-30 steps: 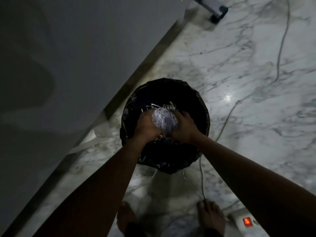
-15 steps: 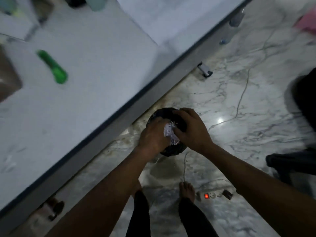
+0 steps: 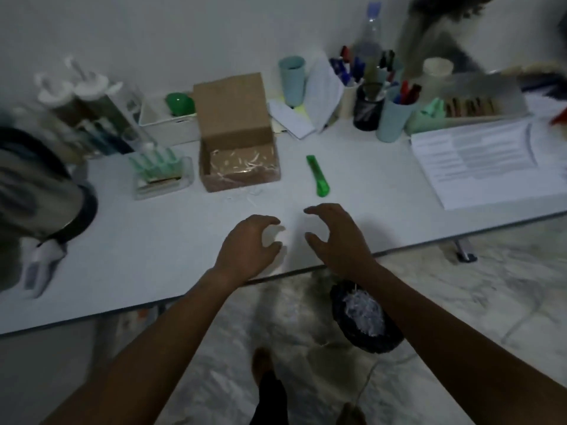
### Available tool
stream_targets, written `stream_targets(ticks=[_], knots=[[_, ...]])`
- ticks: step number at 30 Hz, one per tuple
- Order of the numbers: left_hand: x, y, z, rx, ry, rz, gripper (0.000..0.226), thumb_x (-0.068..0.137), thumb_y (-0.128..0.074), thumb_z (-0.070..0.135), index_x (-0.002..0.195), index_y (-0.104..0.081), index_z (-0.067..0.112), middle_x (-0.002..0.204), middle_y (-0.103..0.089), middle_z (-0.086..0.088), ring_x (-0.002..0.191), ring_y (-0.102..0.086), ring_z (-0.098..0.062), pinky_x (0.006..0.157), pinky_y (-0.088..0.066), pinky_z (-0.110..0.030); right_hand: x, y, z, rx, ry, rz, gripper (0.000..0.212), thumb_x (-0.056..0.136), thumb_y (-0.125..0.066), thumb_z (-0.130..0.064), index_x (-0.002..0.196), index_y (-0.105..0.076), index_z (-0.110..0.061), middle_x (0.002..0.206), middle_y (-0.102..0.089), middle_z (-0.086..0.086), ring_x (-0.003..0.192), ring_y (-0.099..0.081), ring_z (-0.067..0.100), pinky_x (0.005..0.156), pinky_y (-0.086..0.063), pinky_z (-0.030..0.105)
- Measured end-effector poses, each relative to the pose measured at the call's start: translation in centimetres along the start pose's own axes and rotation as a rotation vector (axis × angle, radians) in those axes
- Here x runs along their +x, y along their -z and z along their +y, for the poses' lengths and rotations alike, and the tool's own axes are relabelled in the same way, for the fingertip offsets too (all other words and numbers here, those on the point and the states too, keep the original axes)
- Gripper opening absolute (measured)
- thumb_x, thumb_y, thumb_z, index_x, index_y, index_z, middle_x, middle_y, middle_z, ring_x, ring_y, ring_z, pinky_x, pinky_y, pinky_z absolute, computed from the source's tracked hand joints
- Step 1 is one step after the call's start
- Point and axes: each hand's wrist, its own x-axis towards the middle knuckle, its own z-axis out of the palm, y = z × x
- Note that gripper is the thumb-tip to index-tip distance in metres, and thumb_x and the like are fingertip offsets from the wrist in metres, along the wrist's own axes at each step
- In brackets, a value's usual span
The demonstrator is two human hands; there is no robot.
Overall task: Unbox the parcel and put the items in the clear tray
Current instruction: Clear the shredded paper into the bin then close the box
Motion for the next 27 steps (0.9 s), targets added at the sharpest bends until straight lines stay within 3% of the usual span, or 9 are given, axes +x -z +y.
stream_targets(ticks=[3, 6, 8, 11, 15, 17, 22, 25, 27], knots=[[1.0, 1.1, -6.9, 0.107, 0.007, -0.068, 0.084, 0.073, -0.075, 0.060, 0.145, -0.044, 0.029, 0.152, -0.043, 0.000, 0.140, -0.038, -0.020, 0.114, -0.035, -0.035, 3.2, -5.2, -0.3, -0.078, -0.008, -0.129, 0.054, 0.088, -0.063, -0.037, 0.140, -0.048, -0.027, 0.144, -0.047, 0.002, 0.132, -0.043, 0.020, 0.109, -0.040, 0.042], [2.6, 0.9, -12.8, 0.223, -0.005, -0.137, 0.123, 0.055, -0.065, 0.087, 0.155, -0.017, 0.034, 0.165, -0.012, -0.003, 0.152, -0.014, -0.024, 0.121, -0.023, -0.045, 6.5, -9.1, 0.3, -0.199, -0.010, -0.177, 0.063, 0.090, -0.058, -0.044, 0.147, -0.038, -0.028, 0.153, -0.036, 0.006, 0.141, -0.034, 0.024, 0.114, -0.034, 0.043], [4.2, 0.3, -15.4, 0.215, -0.026, -0.144, 0.131, 0.050, -0.057, 0.094, 0.155, 0.001, 0.041, 0.166, 0.002, -0.003, 0.153, -0.002, -0.025, 0.123, -0.013, -0.049, 8.7, -11.0, 0.7, -0.236, 0.018, -0.151, 0.064, 0.092, -0.056, -0.046, 0.149, -0.036, -0.024, 0.154, -0.036, 0.009, 0.141, -0.034, 0.026, 0.114, -0.032, 0.041], [7.0, -0.2, -17.6, 0.184, -0.091, -0.127, 0.133, 0.051, -0.053, 0.097, 0.152, 0.015, 0.043, 0.166, 0.008, -0.004, 0.153, 0.005, -0.024, 0.123, -0.003, -0.046, 11.5, -13.1, 1.0, -0.272, 0.113, -0.151, 0.064, 0.095, -0.050, -0.047, 0.150, -0.034, -0.017, 0.152, -0.037, 0.011, 0.139, -0.036, 0.027, 0.112, -0.033, 0.039], [9.3, -0.8, -18.9, 0.167, -0.186, -0.129, 0.132, 0.058, -0.049, 0.095, 0.156, 0.008, 0.029, 0.166, 0.002, -0.004, 0.153, 0.003, -0.020, 0.122, 0.003, -0.039, 13.1, -15.0, 1.0, -0.325, 0.171, -0.235, 0.062, 0.101, -0.036, -0.047, 0.153, -0.030, -0.014, 0.155, -0.035, 0.011, 0.144, -0.029, 0.027, 0.117, -0.027, 0.045], [9.9, -0.9, -19.0, 0.155, -0.208, -0.127, 0.125, 0.065, -0.050, 0.090, 0.158, -0.004, 0.020, 0.165, -0.008, -0.006, 0.153, -0.003, -0.020, 0.124, 0.001, -0.038, 13.0, -14.9, 1.1, -0.322, 0.203, -0.267, 0.058, 0.103, -0.033, -0.045, 0.153, -0.030, -0.014, 0.157, -0.034, 0.008, 0.148, -0.025, 0.024, 0.120, -0.021, 0.045], [9.4, -0.5, -18.3, -0.064, -0.308, -0.115, 0.068, 0.085, -0.071, 0.045, 0.141, -0.052, 0.012, 0.149, -0.049, -0.003, 0.142, -0.037, -0.015, 0.118, -0.027, -0.024, 10.9, -13.7, 1.1, -0.270, 0.351, -0.382, 0.053, 0.100, -0.049, -0.031, 0.147, -0.042, -0.007, 0.153, -0.040, 0.011, 0.146, -0.030, 0.025, 0.120, -0.023, 0.043], [7.9, -0.9, -18.0, -0.042, -0.377, -0.007, 0.041, 0.086, -0.075, 0.026, 0.123, -0.069, 0.010, 0.129, -0.067, -0.006, 0.125, -0.059, -0.017, 0.107, -0.045, -0.028, 9.2, -13.2, 1.1, -0.212, 0.372, -0.297, 0.041, 0.094, -0.058, -0.017, 0.134, -0.059, -0.005, 0.142, -0.053, 0.015, 0.137, -0.045, 0.028, 0.115, -0.034, 0.044], [7.6, -0.9, -17.7, -0.089, -0.363, 0.055, 0.036, 0.083, -0.078, 0.023, 0.117, -0.072, 0.011, 0.124, -0.069, -0.006, 0.116, -0.065, -0.018, 0.101, -0.051, -0.030, 8.7, -12.8, 1.0, -0.178, 0.382, -0.233, 0.033, 0.089, -0.062, -0.007, 0.122, -0.068, -0.003, 0.133, -0.061, 0.017, 0.129, -0.054, 0.031, 0.106, -0.044, 0.045]])
